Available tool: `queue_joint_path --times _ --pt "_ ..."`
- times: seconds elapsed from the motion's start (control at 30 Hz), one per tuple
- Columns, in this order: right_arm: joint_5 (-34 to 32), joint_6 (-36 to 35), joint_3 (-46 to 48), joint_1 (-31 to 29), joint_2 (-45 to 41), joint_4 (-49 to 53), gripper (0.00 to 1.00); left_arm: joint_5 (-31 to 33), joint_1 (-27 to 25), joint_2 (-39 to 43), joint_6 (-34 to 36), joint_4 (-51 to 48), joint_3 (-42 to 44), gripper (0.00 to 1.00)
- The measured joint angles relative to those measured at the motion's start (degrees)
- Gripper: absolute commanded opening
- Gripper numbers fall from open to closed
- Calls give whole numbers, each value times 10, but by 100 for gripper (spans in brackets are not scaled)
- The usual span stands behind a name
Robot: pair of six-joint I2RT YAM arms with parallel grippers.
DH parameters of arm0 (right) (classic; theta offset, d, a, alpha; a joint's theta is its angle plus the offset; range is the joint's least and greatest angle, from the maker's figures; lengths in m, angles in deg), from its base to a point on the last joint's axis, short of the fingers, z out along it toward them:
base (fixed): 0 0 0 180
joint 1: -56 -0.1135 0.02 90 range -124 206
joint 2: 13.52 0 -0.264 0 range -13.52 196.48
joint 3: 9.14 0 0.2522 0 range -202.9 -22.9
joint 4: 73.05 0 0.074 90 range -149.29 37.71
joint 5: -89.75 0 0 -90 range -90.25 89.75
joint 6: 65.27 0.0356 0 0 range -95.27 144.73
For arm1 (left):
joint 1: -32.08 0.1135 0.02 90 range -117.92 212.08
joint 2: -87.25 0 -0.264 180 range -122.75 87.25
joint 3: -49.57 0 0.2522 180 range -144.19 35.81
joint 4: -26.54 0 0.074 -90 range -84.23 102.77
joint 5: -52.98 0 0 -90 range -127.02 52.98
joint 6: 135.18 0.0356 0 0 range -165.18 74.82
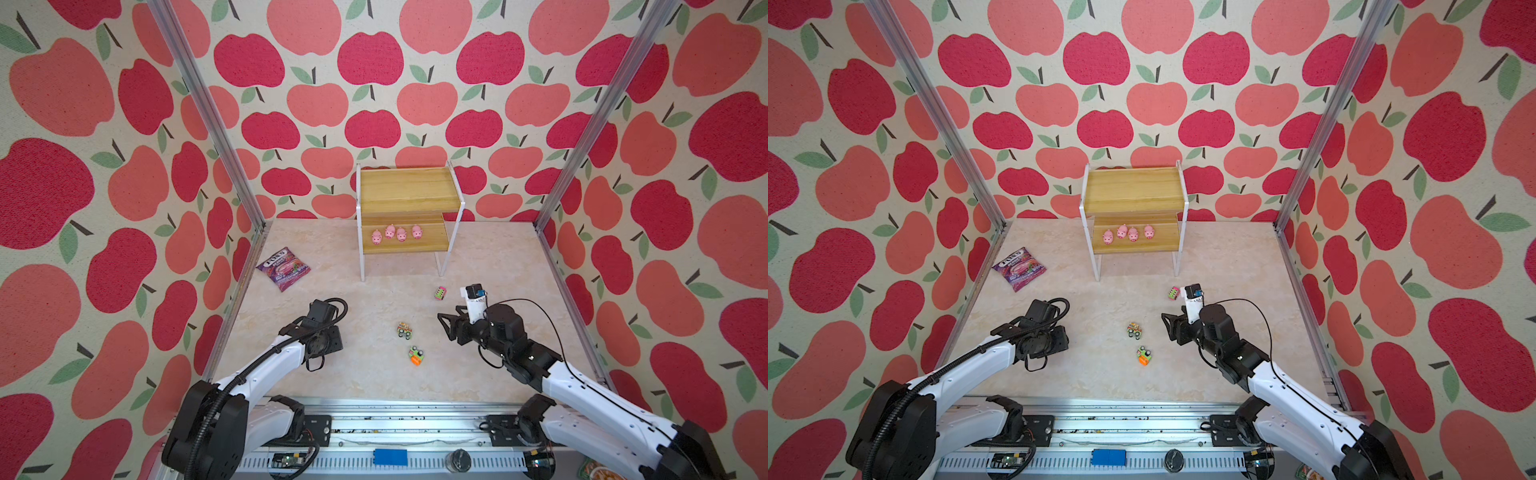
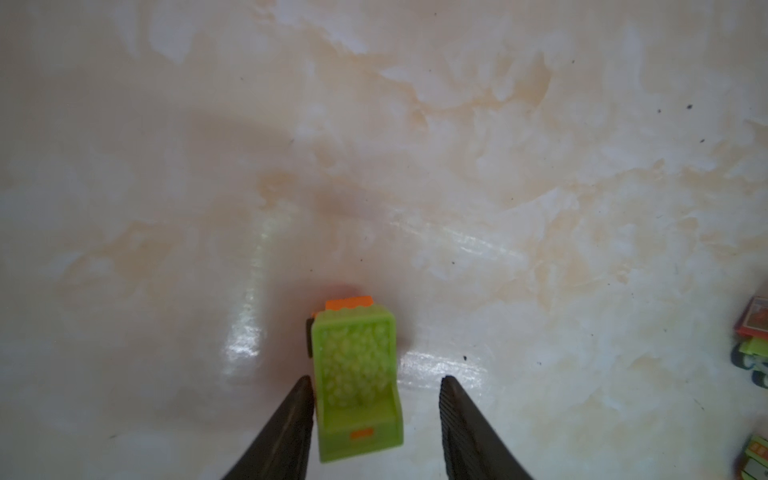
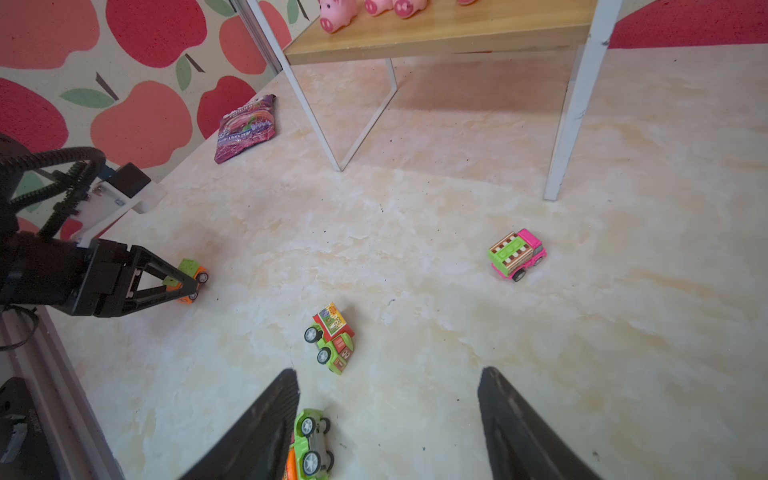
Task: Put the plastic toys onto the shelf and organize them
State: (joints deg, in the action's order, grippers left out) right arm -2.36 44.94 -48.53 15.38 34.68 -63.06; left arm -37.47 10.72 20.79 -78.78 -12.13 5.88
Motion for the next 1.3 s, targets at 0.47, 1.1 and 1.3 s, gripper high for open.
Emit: queue_joint_path --times 0.47,1.1,1.3 --pt "1 6 0 41 -1 35 70 0 -43 -71 7 33 -32 35" --pt "0 8 -2 44 53 34 68 -10 -117 -257 63 90 -193 33" --pt "-2 8 -13 44 58 35 68 -19 -124 -328 75 104 -267 42"
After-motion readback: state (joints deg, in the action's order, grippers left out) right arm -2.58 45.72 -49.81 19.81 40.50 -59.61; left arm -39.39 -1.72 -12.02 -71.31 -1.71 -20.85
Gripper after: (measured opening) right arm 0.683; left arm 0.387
